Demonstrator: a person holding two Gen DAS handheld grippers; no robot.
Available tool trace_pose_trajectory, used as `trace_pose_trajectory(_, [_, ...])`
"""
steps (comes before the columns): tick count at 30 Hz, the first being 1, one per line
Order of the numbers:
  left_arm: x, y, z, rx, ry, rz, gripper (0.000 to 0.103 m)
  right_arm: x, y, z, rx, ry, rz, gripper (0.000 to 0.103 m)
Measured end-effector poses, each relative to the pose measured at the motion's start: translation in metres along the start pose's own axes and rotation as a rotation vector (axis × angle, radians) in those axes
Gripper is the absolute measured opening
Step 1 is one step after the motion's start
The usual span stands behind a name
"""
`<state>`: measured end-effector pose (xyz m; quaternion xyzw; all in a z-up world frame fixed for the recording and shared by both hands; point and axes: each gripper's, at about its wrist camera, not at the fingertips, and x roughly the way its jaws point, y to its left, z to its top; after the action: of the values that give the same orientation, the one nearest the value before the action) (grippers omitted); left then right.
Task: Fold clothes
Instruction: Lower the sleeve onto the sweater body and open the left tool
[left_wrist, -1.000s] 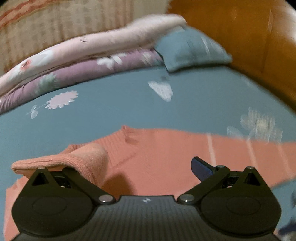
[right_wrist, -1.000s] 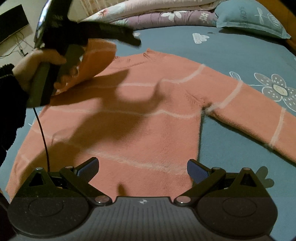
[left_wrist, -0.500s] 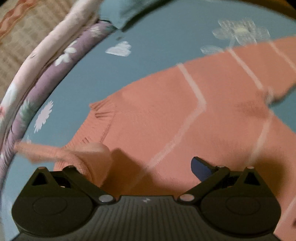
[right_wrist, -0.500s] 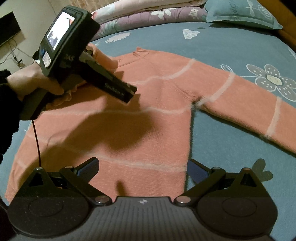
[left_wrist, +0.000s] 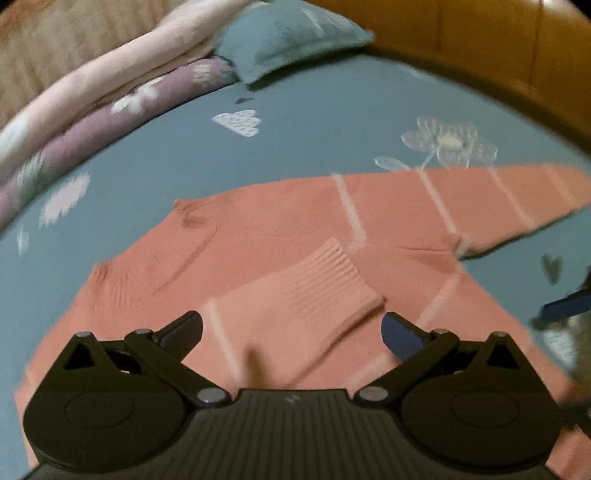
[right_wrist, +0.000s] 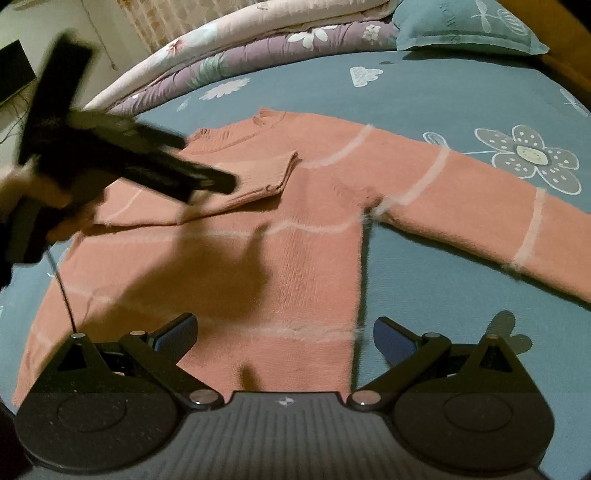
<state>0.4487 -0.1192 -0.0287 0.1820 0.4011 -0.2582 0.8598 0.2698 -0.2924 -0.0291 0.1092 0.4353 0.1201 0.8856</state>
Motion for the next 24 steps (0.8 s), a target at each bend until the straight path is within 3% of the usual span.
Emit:
trace_pose_trajectory(9, [-0.045,0.076,-0.108,-0.391,-0.014,0.045,0.102,0.004,0.016,0.002,-0.053,0.032,-0.002,0.103])
trace_pose_trajectory(15, [-0.057,0.137,-0.161,-0.696,-0.125,0.056,0.102,0.009,0.038,0.005,-0.107,0.061,-0.036,0.103])
trace_pose_trajectory(18, [-0.056,0.166,-0.173,-0.786,-0.189,0.047,0.102,0.011,0.052,0.007,-0.114,0.059,-0.065,0.103])
trace_pose_trajectory(20, [-0.054,0.186,-0.180,-0.848,-0.232,0.007,0.102,0.012,0.063,0.008,-0.113,0.054,-0.078,0.103])
trace_pose_trajectory(22, [-0.051,0.203,-0.182,-0.892,-0.280,-0.094,0.102,0.014,0.075,0.007,-0.117,0.055,-0.093,0.103])
trace_pose_trajectory(24, [-0.046,0.213,-0.181,-0.882,-0.313,-0.144,0.102,0.018,0.087,0.004,-0.128,0.057,-0.110,0.103])
